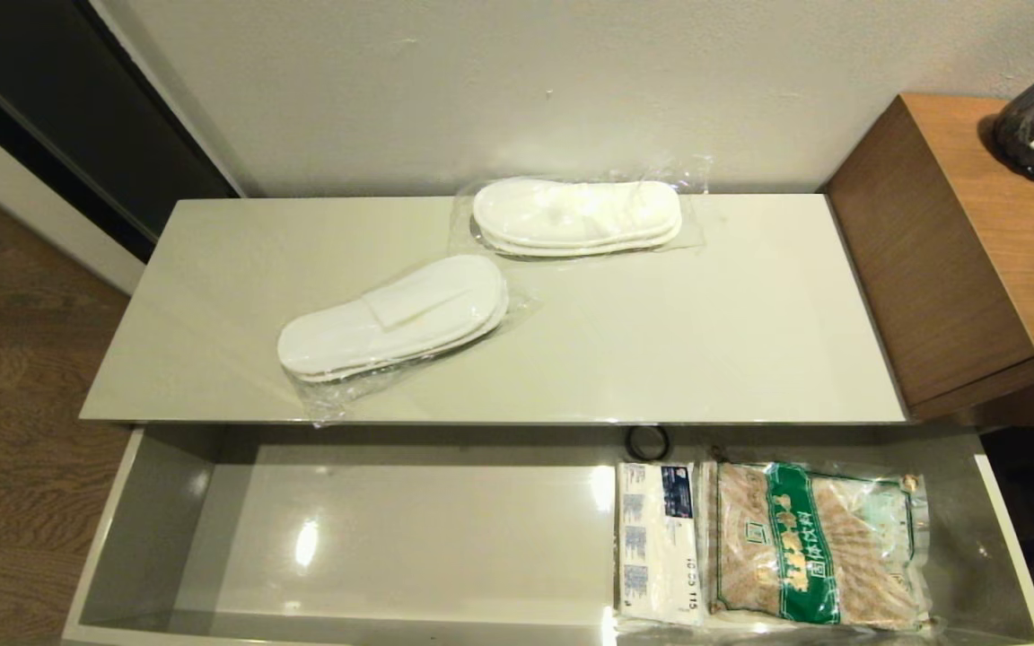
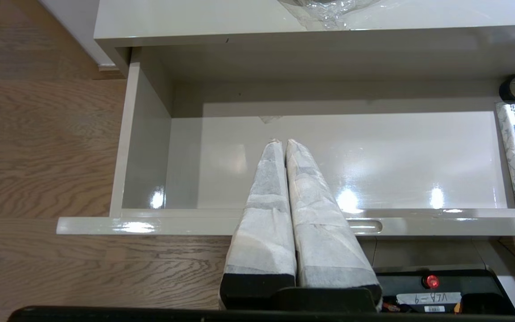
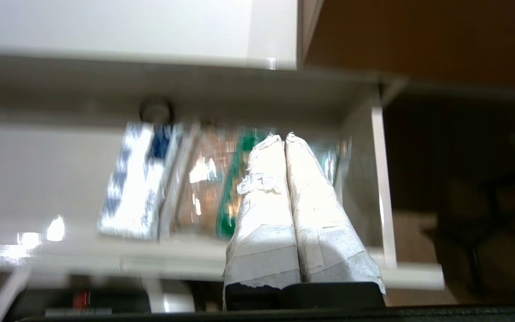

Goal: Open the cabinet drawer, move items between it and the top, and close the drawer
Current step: Pick up the disposable slippers on the table

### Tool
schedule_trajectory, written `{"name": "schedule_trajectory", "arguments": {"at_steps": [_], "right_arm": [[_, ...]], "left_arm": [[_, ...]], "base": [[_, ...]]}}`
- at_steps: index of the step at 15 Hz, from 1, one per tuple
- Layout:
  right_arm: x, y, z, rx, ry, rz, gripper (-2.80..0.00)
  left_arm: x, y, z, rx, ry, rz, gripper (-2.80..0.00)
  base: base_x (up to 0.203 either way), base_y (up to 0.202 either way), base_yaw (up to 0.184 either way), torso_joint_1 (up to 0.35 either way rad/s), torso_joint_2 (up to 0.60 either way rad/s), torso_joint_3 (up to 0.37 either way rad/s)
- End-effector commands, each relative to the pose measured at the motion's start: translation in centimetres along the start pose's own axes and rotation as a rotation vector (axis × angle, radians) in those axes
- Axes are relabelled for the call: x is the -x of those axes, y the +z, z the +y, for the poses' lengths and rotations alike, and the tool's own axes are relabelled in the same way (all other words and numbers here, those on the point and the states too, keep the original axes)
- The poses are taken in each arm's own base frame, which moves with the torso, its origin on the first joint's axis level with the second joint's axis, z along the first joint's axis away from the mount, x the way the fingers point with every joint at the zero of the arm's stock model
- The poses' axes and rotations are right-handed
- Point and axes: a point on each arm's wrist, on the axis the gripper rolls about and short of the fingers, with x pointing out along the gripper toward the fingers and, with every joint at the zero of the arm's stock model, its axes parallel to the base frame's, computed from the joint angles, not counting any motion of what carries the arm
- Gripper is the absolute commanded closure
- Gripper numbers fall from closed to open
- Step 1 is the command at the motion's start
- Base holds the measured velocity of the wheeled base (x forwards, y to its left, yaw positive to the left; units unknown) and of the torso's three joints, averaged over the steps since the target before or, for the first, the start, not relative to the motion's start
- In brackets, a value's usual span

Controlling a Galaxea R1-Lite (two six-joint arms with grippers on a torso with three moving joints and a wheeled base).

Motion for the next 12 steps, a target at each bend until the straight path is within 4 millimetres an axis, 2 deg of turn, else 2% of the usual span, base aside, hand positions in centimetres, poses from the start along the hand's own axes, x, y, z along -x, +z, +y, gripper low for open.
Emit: {"name": "schedule_trajectory", "arguments": {"at_steps": [1, 3, 10, 12], "right_arm": [[-0.26, -1.10, 0.14, -0.010, 0.007, -0.001, 0.00], [-0.10, -1.75, 0.25, -0.034, 0.031, 0.091, 0.00], [-0.19, -1.59, 0.22, -0.064, 0.022, 0.058, 0.00], [-0.19, -1.59, 0.22, -0.064, 0.022, 0.058, 0.00]], "left_arm": [[0.00, 0.00, 0.00, 0.000, -0.002, 0.000, 0.00], [0.01, 0.00, 0.00, 0.000, -0.002, -0.001, 0.00], [-0.07, -0.07, 0.01, 0.009, 0.005, -0.013, 0.00], [0.20, 0.80, 0.06, 0.014, 0.014, -0.039, 0.00]], "base": [[0.000, 0.000, 0.000, 0.000, 0.00, 0.000], [0.000, 0.000, 0.000, 0.000, 0.00, 0.000], [0.000, 0.000, 0.000, 0.000, 0.00, 0.000], [0.000, 0.000, 0.000, 0.000, 0.00, 0.000]]}}
